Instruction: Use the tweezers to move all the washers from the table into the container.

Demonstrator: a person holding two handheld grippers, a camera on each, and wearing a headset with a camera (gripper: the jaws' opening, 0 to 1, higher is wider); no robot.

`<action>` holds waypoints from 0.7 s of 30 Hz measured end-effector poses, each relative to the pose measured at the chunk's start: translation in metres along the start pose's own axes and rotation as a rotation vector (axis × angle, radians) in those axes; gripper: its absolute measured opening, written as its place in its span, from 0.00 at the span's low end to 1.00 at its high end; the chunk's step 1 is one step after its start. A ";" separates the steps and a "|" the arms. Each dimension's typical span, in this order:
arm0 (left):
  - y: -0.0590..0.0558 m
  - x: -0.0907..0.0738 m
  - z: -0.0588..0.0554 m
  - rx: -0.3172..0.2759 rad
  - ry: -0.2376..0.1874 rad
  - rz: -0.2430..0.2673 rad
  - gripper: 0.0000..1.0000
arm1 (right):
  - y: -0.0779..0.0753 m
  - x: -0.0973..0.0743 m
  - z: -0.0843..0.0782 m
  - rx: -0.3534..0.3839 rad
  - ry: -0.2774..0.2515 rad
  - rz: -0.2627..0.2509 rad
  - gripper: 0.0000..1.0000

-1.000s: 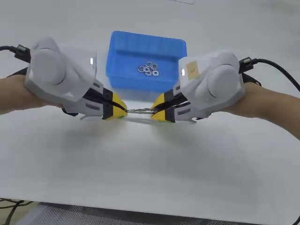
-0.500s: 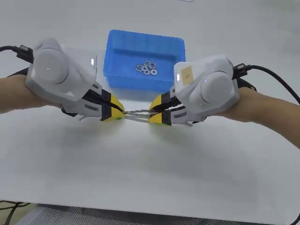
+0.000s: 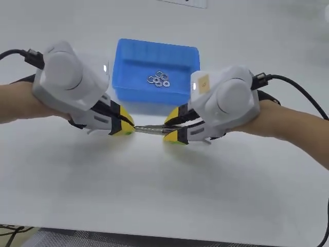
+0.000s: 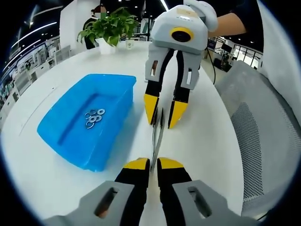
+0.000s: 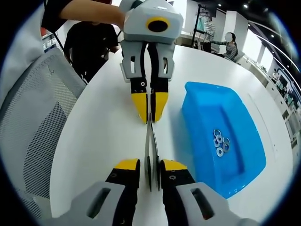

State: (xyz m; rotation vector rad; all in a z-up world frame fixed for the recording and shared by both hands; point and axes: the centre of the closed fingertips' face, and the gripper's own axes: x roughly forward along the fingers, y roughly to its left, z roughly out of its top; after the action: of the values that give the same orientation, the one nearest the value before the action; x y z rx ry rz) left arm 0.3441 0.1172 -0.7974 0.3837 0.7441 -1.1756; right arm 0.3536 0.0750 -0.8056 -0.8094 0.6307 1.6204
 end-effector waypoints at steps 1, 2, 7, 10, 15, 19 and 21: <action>0.000 -0.001 0.000 -0.001 0.000 -0.001 0.13 | 0.000 0.000 0.000 0.005 -0.001 -0.003 0.19; -0.001 -0.003 0.000 -0.002 -0.002 -0.001 0.14 | 0.000 -0.001 0.000 0.018 -0.003 -0.007 0.19; 0.004 -0.013 -0.001 -0.026 -0.013 0.043 0.20 | 0.000 -0.015 0.016 0.089 -0.106 -0.045 0.20; -0.007 -0.026 0.008 -0.191 -0.115 0.032 0.30 | -0.004 -0.032 0.024 0.112 -0.171 -0.104 0.23; -0.014 -0.053 0.008 -0.217 -0.192 0.112 0.44 | -0.004 -0.070 0.043 0.235 -0.348 -0.192 0.35; -0.017 -0.076 0.011 -0.210 -0.231 0.189 0.53 | -0.008 -0.100 0.042 0.248 -0.392 -0.295 0.38; -0.018 -0.087 0.015 -0.198 -0.256 0.229 0.58 | -0.009 -0.109 0.038 0.245 -0.383 -0.330 0.42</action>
State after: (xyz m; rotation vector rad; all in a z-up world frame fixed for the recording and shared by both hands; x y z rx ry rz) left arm 0.3158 0.1611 -0.7234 0.1438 0.5702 -0.9056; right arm 0.3673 0.0399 -0.6960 -0.3825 0.3865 1.3160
